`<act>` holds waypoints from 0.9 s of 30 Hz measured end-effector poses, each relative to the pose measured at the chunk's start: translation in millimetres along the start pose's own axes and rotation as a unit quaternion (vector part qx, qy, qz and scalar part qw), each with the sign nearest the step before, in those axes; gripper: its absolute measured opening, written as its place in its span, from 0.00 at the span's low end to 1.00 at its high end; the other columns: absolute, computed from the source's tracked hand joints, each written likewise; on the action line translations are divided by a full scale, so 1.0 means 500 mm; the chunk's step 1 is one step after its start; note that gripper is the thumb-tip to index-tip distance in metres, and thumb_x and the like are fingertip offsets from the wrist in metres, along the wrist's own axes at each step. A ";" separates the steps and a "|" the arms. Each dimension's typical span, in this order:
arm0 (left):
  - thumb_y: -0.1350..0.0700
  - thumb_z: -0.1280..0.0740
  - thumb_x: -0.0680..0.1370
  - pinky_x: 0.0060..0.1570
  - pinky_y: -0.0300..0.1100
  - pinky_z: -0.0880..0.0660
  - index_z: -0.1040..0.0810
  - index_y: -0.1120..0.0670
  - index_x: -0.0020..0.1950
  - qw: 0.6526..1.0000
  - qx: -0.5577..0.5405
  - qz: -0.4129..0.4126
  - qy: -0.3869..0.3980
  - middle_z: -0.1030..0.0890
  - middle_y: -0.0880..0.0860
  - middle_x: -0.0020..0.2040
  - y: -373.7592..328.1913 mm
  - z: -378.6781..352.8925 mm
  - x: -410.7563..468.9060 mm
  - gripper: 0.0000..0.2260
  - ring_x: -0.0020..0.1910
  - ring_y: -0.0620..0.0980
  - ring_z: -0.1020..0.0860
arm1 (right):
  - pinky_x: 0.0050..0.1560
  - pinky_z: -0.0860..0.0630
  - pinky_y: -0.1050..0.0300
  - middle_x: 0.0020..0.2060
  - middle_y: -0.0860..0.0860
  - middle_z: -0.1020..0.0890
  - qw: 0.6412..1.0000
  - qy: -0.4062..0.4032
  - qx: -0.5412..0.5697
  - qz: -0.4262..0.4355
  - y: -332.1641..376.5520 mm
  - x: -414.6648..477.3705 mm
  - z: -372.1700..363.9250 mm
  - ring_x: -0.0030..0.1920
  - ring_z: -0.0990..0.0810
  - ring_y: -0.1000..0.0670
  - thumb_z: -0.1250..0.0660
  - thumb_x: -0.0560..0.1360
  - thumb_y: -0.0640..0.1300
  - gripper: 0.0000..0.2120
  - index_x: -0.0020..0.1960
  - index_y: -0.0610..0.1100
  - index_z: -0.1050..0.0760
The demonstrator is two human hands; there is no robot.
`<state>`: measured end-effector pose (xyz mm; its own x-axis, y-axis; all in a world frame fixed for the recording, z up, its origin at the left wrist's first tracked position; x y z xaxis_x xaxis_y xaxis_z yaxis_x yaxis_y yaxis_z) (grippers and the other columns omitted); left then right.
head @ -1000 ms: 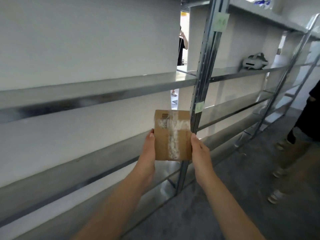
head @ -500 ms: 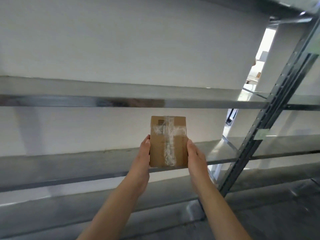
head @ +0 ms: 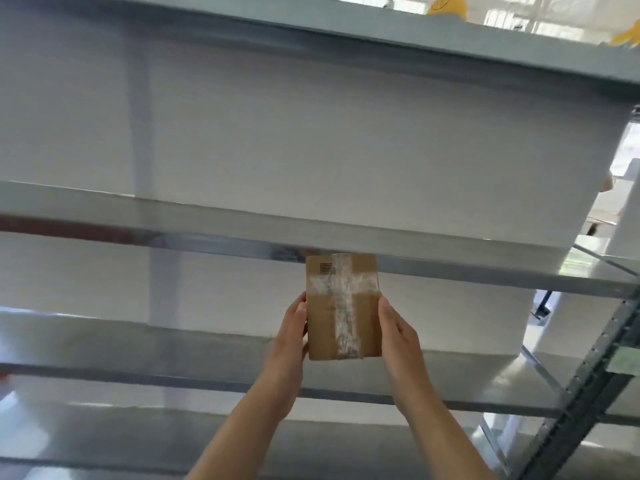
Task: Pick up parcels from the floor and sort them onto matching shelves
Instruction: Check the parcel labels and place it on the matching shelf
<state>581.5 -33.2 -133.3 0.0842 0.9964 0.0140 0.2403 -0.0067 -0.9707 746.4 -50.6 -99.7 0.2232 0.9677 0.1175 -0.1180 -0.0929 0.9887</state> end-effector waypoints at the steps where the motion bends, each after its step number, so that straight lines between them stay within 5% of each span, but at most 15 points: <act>1: 0.36 0.45 0.84 0.73 0.54 0.28 0.28 0.38 0.73 1.000 0.005 -0.004 0.004 0.19 0.45 0.67 -0.001 -0.001 0.000 0.20 0.68 0.46 0.22 | 0.42 0.22 0.71 0.56 0.57 0.16 1.000 0.001 0.000 0.006 0.004 0.000 0.000 0.54 0.18 0.60 0.47 0.82 0.61 0.21 0.67 0.56 0.24; 14: 0.46 0.33 0.82 0.62 0.50 0.20 0.21 0.43 0.67 0.998 -0.022 -0.055 -0.016 0.12 0.48 0.55 -0.049 0.049 -0.015 0.14 0.59 0.49 0.15 | 0.36 0.23 0.74 0.50 0.63 0.19 0.998 0.005 0.016 0.058 0.038 -0.013 -0.033 0.43 0.18 0.70 0.43 0.84 0.55 0.08 0.57 0.63 0.26; 18: 0.48 0.32 0.81 0.57 0.47 0.19 0.21 0.43 0.69 0.998 -0.028 -0.054 -0.027 0.12 0.50 0.55 -0.050 0.058 -0.030 0.15 0.58 0.51 0.15 | 0.38 0.21 0.72 0.52 0.60 0.19 0.999 0.004 0.021 0.042 0.029 -0.015 -0.032 0.50 0.19 0.62 0.45 0.84 0.57 0.13 0.64 0.56 0.28; 23: 0.52 0.29 0.80 0.57 0.49 0.18 0.26 0.42 0.73 0.994 -0.069 -0.070 -0.056 0.13 0.52 0.58 -0.043 0.080 -0.052 0.22 0.56 0.50 0.13 | 0.57 0.20 0.59 0.54 0.56 0.16 0.999 0.014 0.027 0.018 0.004 -0.021 -0.038 0.56 0.17 0.57 0.44 0.84 0.57 0.14 0.61 0.55 0.23; 27: 0.56 0.26 0.78 0.56 0.45 0.18 0.28 0.45 0.76 0.993 -0.062 -0.077 -0.068 0.14 0.50 0.60 -0.028 0.094 -0.064 0.27 0.59 0.48 0.15 | 0.51 0.20 0.64 0.57 0.58 0.21 0.999 0.012 0.025 0.042 -0.007 -0.029 -0.034 0.57 0.21 0.59 0.44 0.85 0.52 0.16 0.72 0.54 0.33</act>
<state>530.2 -60.9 -131.3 -0.0914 0.9887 0.1185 0.3591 0.1437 -0.9222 726.9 -60.3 -106.6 0.1916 0.9612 0.1987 -0.0864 -0.1852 0.9789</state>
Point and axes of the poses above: each hand's wrist, its own x-axis towards the middle knuckle, its own z-axis out of the back of the hand, y = z × x, the point moved 9 cm from there along x, towards the middle knuckle
